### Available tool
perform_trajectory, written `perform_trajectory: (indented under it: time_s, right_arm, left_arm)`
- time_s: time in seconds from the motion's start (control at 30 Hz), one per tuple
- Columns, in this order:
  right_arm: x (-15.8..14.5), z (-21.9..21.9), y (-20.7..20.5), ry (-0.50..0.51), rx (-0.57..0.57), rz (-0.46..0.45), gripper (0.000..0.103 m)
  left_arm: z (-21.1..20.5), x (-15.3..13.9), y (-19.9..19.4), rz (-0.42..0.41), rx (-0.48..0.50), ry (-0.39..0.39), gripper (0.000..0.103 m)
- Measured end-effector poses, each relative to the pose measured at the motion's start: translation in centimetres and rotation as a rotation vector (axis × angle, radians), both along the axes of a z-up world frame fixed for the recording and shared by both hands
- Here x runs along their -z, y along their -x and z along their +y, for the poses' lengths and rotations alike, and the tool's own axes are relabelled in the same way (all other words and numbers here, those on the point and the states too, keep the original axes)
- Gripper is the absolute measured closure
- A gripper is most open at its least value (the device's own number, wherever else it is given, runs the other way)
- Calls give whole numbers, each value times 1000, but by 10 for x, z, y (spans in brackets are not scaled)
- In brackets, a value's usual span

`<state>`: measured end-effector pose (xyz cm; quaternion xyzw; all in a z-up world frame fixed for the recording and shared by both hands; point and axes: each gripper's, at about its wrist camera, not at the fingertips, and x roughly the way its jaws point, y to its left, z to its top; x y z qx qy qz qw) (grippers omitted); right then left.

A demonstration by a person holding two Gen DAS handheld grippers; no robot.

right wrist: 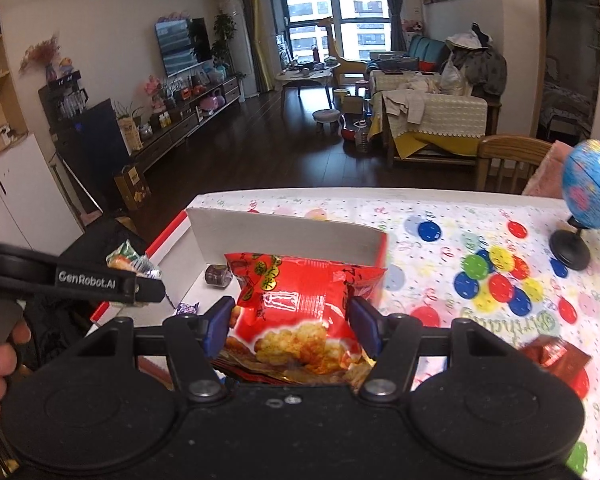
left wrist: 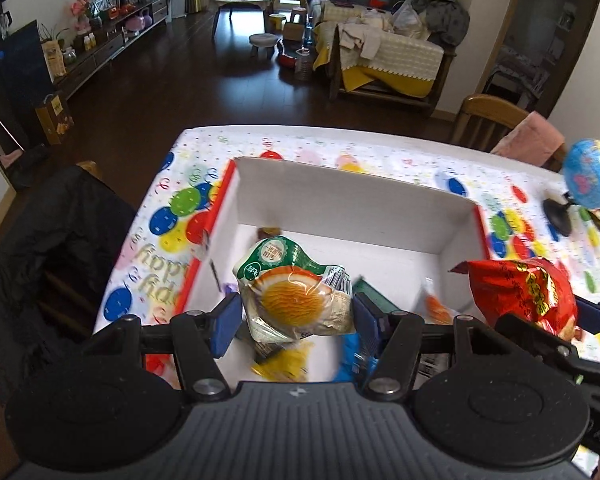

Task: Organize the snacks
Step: 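Carry the egg packet with the left tool while the right tool carries the chip bag to the box, then open both tools to drop the egg packet and chip bag into the box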

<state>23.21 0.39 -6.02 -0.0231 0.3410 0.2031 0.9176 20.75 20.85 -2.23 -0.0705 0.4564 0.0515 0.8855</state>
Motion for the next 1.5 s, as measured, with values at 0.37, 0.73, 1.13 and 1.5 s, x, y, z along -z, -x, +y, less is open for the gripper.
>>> perform_trajectory:
  time_s: [0.37, 0.73, 1.13, 1.5]
  right_arm:
    - [42, 42, -26, 116, -39, 26, 41]
    - [65, 64, -37, 192, -69, 84, 41]
    - [67, 69, -35, 192, -84, 118, 31]
    - [50, 60, -21, 162, -48, 94, 18]
  left_arm:
    - [15, 51, -57, 77, 58, -53, 43]
    - [5, 82, -77, 132, 118, -113, 42]
    - [-2, 82, -76, 143, 144, -155, 39]
    - [3, 64, -57, 113, 123, -119, 35]
